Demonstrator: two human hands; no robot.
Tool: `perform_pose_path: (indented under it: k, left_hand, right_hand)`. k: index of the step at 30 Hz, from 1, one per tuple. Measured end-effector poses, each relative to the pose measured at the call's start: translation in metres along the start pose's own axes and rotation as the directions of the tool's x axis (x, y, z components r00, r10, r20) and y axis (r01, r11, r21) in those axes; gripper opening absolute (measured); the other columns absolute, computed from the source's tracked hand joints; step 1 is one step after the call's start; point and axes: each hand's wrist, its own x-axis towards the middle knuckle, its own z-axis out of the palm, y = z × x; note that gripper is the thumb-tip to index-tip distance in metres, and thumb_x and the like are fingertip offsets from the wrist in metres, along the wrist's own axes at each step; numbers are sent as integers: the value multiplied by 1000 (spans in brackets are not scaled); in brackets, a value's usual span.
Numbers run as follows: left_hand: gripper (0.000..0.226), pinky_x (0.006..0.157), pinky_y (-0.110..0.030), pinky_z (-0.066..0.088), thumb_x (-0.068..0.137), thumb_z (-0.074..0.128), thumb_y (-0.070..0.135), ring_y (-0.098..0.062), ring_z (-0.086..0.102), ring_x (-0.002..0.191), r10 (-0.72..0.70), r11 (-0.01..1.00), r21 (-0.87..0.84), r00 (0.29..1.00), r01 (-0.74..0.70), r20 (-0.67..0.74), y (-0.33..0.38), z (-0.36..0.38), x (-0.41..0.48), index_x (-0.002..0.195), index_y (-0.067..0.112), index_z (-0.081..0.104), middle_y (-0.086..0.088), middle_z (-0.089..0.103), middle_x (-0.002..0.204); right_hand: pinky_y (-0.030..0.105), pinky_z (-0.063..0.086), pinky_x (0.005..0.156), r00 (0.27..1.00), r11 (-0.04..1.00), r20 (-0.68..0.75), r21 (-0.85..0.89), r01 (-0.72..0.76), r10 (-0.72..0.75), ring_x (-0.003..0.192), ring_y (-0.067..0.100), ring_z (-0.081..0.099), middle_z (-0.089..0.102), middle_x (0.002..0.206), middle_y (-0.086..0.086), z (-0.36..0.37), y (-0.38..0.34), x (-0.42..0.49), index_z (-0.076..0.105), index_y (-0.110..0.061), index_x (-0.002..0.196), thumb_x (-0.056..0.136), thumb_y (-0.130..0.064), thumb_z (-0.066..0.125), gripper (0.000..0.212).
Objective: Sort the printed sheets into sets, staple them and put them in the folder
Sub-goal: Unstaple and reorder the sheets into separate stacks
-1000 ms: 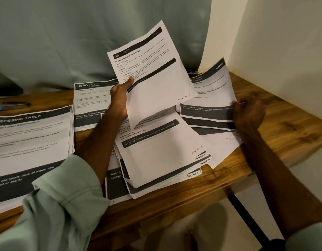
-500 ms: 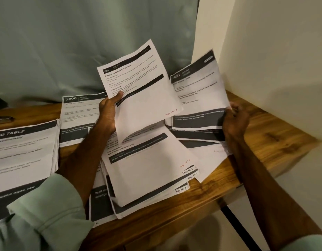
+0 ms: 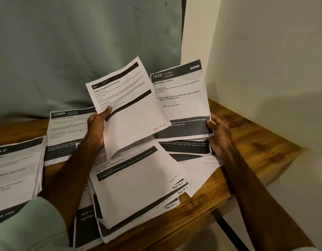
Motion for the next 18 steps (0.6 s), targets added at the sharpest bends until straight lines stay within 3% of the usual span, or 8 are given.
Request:
perform_pose_path:
  k: [10,14,16,18]
  left_hand:
    - [36,98,-48,56,89,76,25,-26,73,106,-15,1000,-5,1000,15,-2,2,1,-3,123,17,71,-4,76,114]
    - [35,95,-46,58,89,77,25,-26,73,107,-13,1000,10,1000,13,-12,3,3,-5,123,16,71,-4,77,113]
    - [36,93,-45,58,89,77,25,-27,73,107,-11,1000,20,1000,11,-20,4,5,-6,123,15,71,-4,77,112]
    - [35,92,-43,59,90,76,22,-25,74,105,0,1000,30,1000,1,-27,3,7,-9,123,14,71,-4,77,112]
  right_hand:
    - [37,63,81,1000,999,20,40,-1,0,96,25,73,73,117,10,-1,-2,-3,63,-8,130,101,0,49,34]
    - [33,62,73,998,969,-31,-241,52,-61,93,19,75,76,111,1,-5,5,-5,68,-15,124,101,-11,56,26]
    - [28,61,68,995,884,-20,-462,77,-97,91,18,74,75,111,1,-8,11,-2,68,-18,121,97,-21,66,25]
    - [27,61,70,993,772,-13,-630,81,-114,95,20,71,71,115,2,-10,16,4,68,-19,119,86,-30,79,37]
